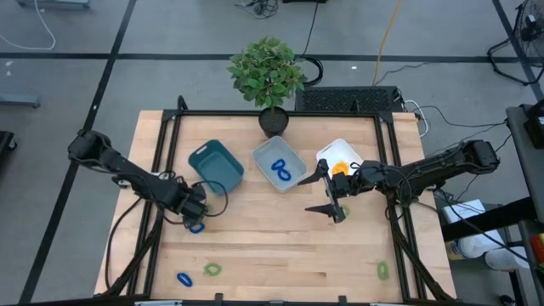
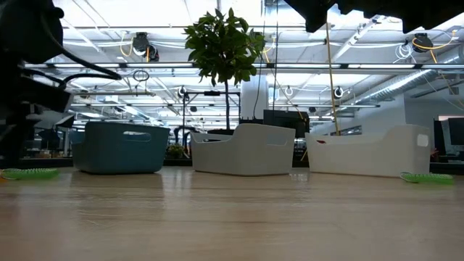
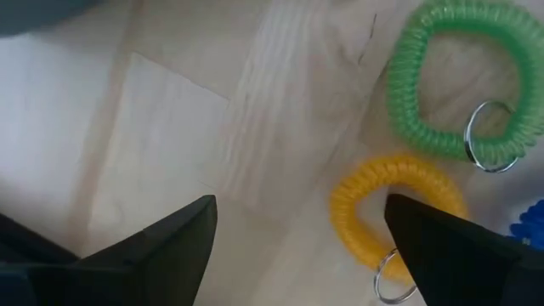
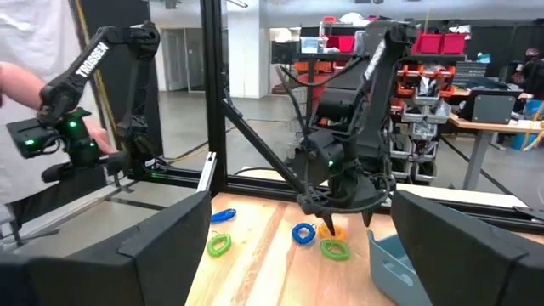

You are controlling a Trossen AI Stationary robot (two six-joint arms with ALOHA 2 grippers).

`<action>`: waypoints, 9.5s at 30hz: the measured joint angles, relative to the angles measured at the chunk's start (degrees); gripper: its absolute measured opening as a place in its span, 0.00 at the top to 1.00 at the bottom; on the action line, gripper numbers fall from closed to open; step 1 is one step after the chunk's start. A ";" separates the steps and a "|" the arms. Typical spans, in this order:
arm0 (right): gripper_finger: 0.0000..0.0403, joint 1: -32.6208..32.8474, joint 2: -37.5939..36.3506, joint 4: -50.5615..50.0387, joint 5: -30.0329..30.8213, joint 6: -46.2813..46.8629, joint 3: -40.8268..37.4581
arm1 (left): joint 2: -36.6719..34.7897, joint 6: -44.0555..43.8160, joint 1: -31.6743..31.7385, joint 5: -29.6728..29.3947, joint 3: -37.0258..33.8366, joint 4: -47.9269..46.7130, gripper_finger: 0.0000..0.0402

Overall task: Sort spring keychains
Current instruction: Put the yellow spring keychain into the white bin

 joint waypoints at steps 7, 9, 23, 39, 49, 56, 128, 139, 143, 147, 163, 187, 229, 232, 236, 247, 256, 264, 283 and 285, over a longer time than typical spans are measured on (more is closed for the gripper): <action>0.13 0.90 0.00 1.66 -4.02 0.25 0.00 | 0.00 1.86 0.76 1.67 -0.73 2.30 0.21; 0.13 1.79 -0.02 1.97 -4.07 -1.57 0.00 | 0.04 4.11 1.73 3.54 -0.79 3.08 0.28; 0.13 6.63 -0.04 4.61 -3.92 -7.66 0.00 | 0.22 12.84 7.70 9.92 -1.02 6.98 0.80; 0.13 6.71 -0.04 5.88 -3.74 -6.81 0.00 | 0.34 10.58 7.53 8.03 3.28 5.21 0.98; 0.13 6.69 -0.15 5.88 -3.61 -5.86 0.00 | 0.20 14.23 6.59 7.75 10.38 2.69 0.99; 0.13 6.73 -0.15 5.86 -3.61 -5.90 0.00 | 0.13 16.33 5.49 7.87 14.37 2.47 0.99; 0.21 7.45 18.38 -0.47 26.69 -29.49 19.89 | 0.02 44.66 15.57 -21.00 21.03 84.58 0.99; 0.22 7.31 18.32 9.46 33.69 -37.98 19.89 | 0.57 41.98 14.59 -27.91 21.03 86.47 0.99; 0.22 6.86 18.34 10.88 33.68 -39.04 19.89 | 2.78 42.59 14.58 -28.80 21.03 92.34 0.99; 0.22 6.56 18.34 10.85 33.79 -40.36 19.89 | 4.93 42.99 14.58 -29.11 21.05 94.65 0.99; 0.29 5.33 18.34 10.95 34.06 -44.82 19.89 | 9.00 40.13 14.05 -24.09 21.11 102.74 0.99; 0.97 5.20 18.38 9.43 33.71 -42.90 19.82 | 10.38 40.18 13.20 -17.99 22.73 100.82 0.97; 1.00 -0.05 -0.10 -88.97 39.77 16.98 44.88 | -4.50 40.27 13.31 -8.47 22.69 32.56 0.27; 1.00 -4.56 1.73 -97.06 33.16 22.89 47.33 | -4.50 39.55 13.33 -7.50 22.71 29.73 0.27; 1.00 -11.08 3.10 -105.10 26.71 28.81 47.67 | -4.48 38.14 13.31 -6.83 22.71 27.29 0.27; 1.00 -23.84 3.87 -105.83 18.82 25.83 38.08 | -4.48 36.72 13.31 -3.74 22.71 26.25 0.27; 1.00 -32.03 3.81 -96.21 12.39 21.38 25.95 | -4.46 36.68 13.31 -2.37 22.71 26.25 0.27; 1.00 -37.72 4.81 -86.37 6.16 19.60 15.99 | -4.46 36.56 13.31 -2.33 22.71 26.25 0.27; 0.79 -38.25 11.96 -80.24 5.39 14.91 11.32 | -4.46 34.54 13.31 -0.72 22.71 24.33 0.27; 0.72 -38.25 11.13 -80.12 5.69 14.72 11.32 | -4.46 34.54 13.31 -0.72 22.71 24.34 0.27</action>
